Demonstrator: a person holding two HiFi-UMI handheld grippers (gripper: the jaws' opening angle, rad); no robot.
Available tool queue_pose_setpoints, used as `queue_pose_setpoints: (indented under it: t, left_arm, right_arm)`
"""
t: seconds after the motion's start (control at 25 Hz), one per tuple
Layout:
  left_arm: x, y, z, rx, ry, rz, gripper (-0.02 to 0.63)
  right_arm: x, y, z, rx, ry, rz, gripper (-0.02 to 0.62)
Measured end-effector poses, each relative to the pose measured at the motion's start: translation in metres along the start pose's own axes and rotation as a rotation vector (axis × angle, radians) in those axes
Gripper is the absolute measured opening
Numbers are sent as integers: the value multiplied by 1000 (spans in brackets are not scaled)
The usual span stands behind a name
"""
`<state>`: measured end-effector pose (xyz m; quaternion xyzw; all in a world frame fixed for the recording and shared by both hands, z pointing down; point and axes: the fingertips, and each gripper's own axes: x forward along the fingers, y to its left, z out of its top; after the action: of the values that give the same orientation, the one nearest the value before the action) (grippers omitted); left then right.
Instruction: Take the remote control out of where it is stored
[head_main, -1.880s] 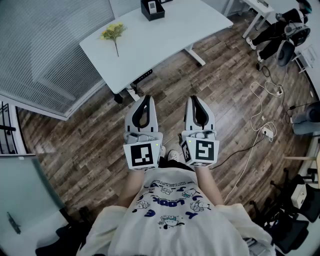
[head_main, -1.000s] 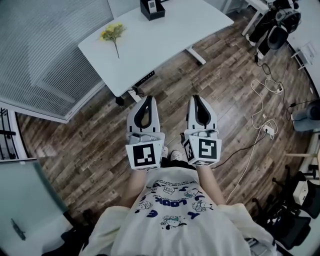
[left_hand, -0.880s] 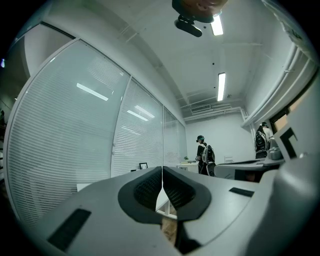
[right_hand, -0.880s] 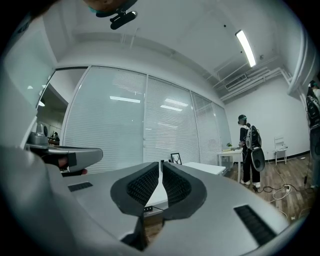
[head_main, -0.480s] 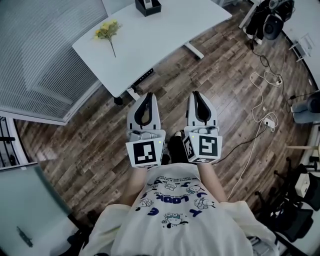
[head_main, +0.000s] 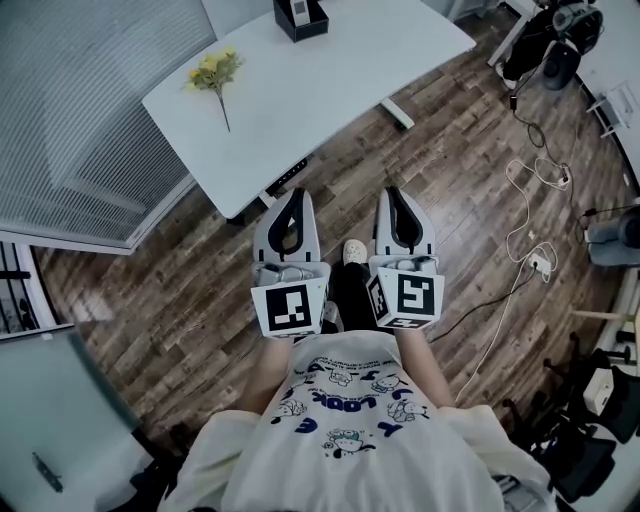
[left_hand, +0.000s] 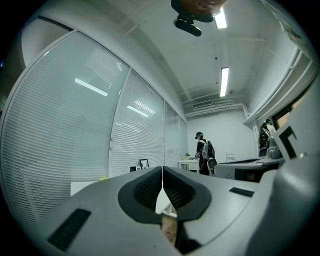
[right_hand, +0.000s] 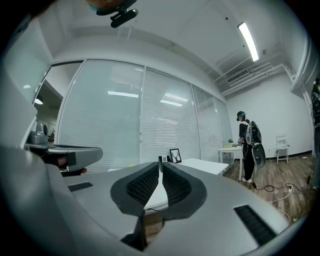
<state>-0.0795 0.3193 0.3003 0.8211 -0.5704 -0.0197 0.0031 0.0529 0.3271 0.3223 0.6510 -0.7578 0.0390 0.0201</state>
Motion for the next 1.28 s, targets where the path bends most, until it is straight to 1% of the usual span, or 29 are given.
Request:
queue_pose_setpoints:
  t: [0.2,0.44,0.56,0.72,0.92,1.0,1.16,1.28]
  left_arm:
    - [53,-4,-2,28,7,16,18]
    - [118,-10,-1,35,16,48,18]
    - [151,-14,2,18,12,66,18]
    - [191,-20,1,14,13,78,18]
    - [226,-29,-4,25,25,90,18]
    - [239,-30,-7,15,26,96,18]
    - [258,-27,-13,40,54,98,18]
    - [272,-20,-14,27,55,115,18]
  right_arm:
    - [49,-31,6,12,-1,21,46]
    - [109,-63,14,20,2,68,46]
    - [137,-81,19,16,0,88,46]
    - [170,-102,22,16,3,114,46]
    - [199,-122,20,14,14,145,46]
    - [210,-127,18,18,21,152,46]
    - [231,-132,15,23,31,170,46]
    - [247,-136,14,28,35,179,46]
